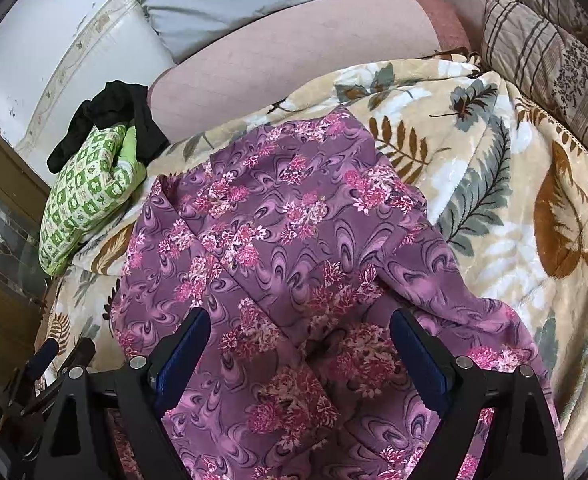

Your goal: Fold small clothes

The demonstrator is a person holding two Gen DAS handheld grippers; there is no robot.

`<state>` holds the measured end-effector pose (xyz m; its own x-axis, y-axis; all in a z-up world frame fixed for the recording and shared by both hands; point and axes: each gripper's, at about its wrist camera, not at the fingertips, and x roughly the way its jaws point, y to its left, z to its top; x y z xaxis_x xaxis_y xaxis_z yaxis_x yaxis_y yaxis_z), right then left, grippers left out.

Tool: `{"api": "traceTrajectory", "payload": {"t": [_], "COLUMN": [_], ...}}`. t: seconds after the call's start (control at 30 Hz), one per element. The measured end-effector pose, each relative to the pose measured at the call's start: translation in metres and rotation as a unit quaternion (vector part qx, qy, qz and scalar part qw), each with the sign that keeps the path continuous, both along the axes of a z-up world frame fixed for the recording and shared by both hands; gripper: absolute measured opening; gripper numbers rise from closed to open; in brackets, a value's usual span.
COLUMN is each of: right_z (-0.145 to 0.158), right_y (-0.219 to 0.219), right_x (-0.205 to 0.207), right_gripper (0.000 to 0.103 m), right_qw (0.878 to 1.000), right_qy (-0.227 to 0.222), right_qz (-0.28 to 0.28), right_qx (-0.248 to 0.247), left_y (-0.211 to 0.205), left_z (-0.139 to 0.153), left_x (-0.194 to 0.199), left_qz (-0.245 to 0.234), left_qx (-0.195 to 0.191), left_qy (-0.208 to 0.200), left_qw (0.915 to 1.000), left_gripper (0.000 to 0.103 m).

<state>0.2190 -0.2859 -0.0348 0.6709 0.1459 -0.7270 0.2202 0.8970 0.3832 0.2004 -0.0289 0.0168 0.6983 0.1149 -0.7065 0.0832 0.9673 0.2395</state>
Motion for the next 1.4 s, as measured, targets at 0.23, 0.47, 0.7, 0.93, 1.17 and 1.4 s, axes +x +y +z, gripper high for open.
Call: {"api": "traceTrajectory", "payload": {"t": [0.23, 0.47, 0.7, 0.93, 1.17, 1.4], "right_z": [0.0, 0.001, 0.01, 0.03, 0.008, -0.051], "right_y": [0.0, 0.001, -0.011, -0.076, -0.121, -0.129], "right_x": [0.0, 0.0, 0.026, 0.106, 0.223, 0.279], "right_gripper": [0.091, 0.091, 0.091, 0.091, 0.082, 0.054], "right_qw": [1.0, 1.0, 0.996, 0.993, 0.991, 0.985], "right_qy": [0.003, 0.002, 0.023, 0.031, 0.086, 0.152], "right_qz": [0.0, 0.001, 0.047, 0.077, 0.069, 0.048], "right_qx": [-0.001, -0.009, 0.07, 0.081, 0.075, 0.059], "left_y": [0.003, 0.005, 0.027, 0.031, 0.008, -0.037], "left_z": [0.009, 0.015, 0.035, 0.025, -0.02, -0.06], "left_x": [-0.004, -0.004, 0.053, 0.167, 0.275, 0.323], "left_qz": [-0.007, -0.004, -0.053, -0.055, -0.053, -0.059], "left_qx": [-0.02, -0.021, -0.109, -0.12, -0.112, -0.051], "left_qy": [-0.015, -0.012, 0.063, 0.108, 0.165, 0.232], "left_qw": [0.9997, 0.9997, 0.9906, 0.9854, 0.9784, 0.9696], "left_gripper": [0.071, 0.071, 0.071, 0.071, 0.071, 0.071]}}
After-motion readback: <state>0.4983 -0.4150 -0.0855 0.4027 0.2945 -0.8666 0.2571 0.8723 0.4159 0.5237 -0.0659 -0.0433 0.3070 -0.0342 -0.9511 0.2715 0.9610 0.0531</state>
